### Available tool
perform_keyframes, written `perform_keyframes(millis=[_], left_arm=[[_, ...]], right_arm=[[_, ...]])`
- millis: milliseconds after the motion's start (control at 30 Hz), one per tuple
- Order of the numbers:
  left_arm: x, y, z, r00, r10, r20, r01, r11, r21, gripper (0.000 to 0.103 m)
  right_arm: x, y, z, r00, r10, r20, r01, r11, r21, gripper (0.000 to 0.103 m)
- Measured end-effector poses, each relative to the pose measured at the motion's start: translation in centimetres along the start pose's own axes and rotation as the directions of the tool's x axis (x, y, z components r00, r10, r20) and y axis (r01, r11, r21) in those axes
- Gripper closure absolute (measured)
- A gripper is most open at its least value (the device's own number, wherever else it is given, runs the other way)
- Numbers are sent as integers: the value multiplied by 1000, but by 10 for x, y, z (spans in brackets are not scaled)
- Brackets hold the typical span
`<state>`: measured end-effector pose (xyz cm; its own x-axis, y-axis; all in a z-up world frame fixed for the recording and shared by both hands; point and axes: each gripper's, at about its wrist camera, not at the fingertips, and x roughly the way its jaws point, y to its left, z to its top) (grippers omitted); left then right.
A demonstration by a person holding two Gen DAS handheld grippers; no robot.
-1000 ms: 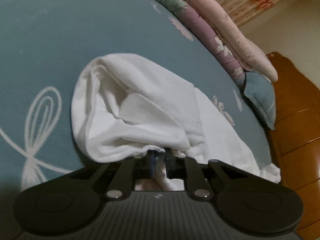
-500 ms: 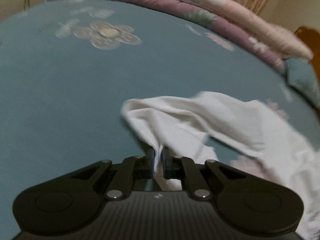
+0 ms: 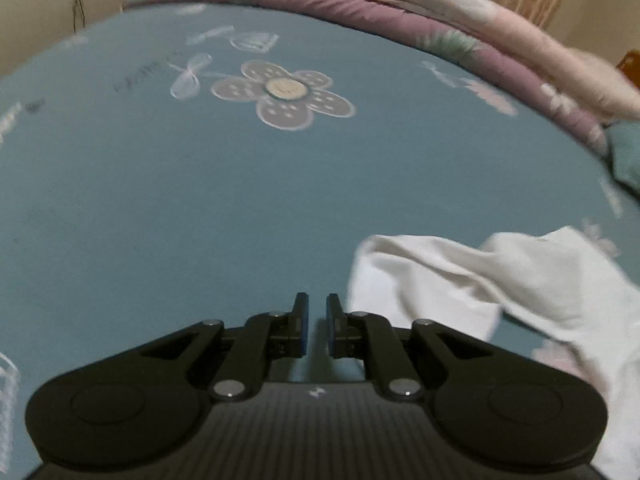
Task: Fold clothes
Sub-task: 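Open the left gripper and release the sleeve onto the bed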
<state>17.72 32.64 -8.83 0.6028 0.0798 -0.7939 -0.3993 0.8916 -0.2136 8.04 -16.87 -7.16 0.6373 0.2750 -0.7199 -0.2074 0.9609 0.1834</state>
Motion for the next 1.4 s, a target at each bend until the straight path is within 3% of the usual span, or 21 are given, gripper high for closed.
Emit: perform_keyframes(millis=[167, 200, 367, 533, 733, 867, 933, 1033, 1300, 1367, 1400], left_arm=[[-5, -14, 1, 994, -108, -23, 107, 993, -43, 65], [-5, -18, 2, 992, -122, -24, 120, 992, -47, 63], [2, -38, 9, 977, -210, -34, 208, 976, -62, 56], [18, -63, 11, 938, -344, -37, 337, 933, -126, 51], [58, -60, 7, 945, -321, -60, 299, 924, -239, 51], [67, -39, 2, 928, -372, -13, 343, 869, -356, 51], [68, -31, 6, 931, -365, 11, 341, 857, -387, 51], [65, -26, 19, 941, -338, 11, 317, 871, -376, 51], [52, -14, 57, 978, -195, 76, 208, 951, -230, 42], [63, -5, 59, 986, -160, 53, 168, 952, -255, 42], [68, -2, 55, 983, -179, 33, 181, 945, -273, 42]], right_arm=[[4, 13, 1, 1000, 26, -12, -27, 999, -35, 27], [5, 16, 1, 999, 32, -14, -32, 999, -43, 27], [11, 25, 0, 998, 43, -37, -46, 997, -62, 26], [17, 28, -2, 997, 49, -60, -52, 997, -61, 25], [19, 25, -4, 997, 40, -68, -44, 997, -59, 23], [24, 16, -6, 996, 29, -80, -32, 999, -39, 22], [27, 13, -6, 996, 26, -89, -29, 999, -26, 22], [28, 14, -6, 996, 26, -90, -30, 999, -34, 22], [31, 13, -2, 995, 16, -97, -20, 999, -43, 22], [30, 14, -2, 995, 11, -97, -15, 999, -46, 22], [30, 15, -2, 995, 8, -96, -12, 999, -49, 22]])
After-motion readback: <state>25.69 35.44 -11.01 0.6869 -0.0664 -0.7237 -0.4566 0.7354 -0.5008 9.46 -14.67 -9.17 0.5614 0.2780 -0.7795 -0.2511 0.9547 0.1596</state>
